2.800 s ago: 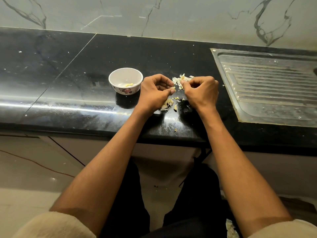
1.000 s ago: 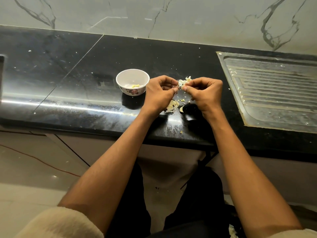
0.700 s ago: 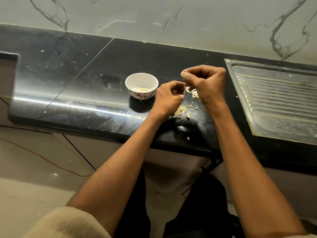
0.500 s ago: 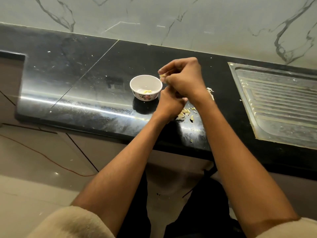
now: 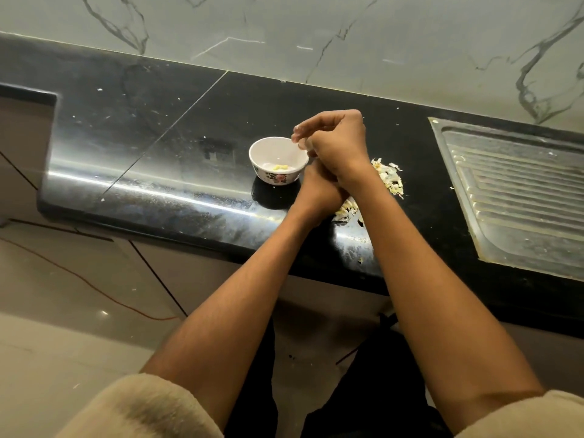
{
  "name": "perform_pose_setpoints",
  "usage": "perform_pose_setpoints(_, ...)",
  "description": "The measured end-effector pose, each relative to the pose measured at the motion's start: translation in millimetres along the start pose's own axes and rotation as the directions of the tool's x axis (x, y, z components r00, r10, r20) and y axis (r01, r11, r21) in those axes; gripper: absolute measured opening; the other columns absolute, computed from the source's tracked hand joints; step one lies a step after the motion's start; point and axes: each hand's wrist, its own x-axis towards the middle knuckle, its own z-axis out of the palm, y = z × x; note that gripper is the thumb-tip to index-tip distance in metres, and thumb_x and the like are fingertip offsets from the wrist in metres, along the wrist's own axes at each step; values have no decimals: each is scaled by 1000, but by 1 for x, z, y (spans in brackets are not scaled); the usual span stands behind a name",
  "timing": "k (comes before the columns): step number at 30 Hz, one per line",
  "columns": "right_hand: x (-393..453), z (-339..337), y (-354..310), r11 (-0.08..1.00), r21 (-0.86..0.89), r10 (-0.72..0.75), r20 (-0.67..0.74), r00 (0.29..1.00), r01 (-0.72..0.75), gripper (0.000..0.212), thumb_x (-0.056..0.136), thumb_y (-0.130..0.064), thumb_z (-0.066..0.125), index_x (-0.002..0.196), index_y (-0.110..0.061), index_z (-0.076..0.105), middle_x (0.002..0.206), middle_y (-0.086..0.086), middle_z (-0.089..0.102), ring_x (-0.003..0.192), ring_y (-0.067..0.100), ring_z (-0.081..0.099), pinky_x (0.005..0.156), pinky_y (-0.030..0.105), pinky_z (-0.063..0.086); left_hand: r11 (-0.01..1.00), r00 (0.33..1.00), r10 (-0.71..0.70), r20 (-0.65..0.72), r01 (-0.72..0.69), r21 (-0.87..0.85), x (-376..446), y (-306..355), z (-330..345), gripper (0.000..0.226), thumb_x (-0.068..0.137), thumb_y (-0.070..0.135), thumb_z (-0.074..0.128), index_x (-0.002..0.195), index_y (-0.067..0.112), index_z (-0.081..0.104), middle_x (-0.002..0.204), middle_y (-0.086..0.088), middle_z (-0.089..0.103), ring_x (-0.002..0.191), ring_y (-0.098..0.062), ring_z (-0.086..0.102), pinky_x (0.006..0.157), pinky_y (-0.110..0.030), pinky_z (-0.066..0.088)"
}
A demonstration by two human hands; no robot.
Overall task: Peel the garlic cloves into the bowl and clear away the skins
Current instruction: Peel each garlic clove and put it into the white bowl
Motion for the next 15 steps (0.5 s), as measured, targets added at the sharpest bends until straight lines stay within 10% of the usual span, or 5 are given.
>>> perform_pose_setpoints(8, -18, -45, 40, 999, 39, 2, -286, 958, 10, 27, 73, 7, 65, 79, -13, 82, 77, -1, 78, 76, 15, 76, 69, 33, 63, 999, 995, -14, 95, 18, -44, 5, -7, -2, 45, 71, -7, 39, 96, 2, 75, 87, -15, 76, 85, -30, 74, 81, -47, 63)
perform_pose_setpoints(15, -64, -75, 83, 958, -278, -107, -131, 986, 67, 27, 80, 2, 77, 95, -20, 82, 88, -7, 77, 76, 5, 70, 76, 21, 59, 981, 997, -35, 67, 47, -187, 7, 0, -2, 56, 63, 0, 38, 108, -3, 71, 99, -20, 73, 87, -23, 72, 81, -31, 62)
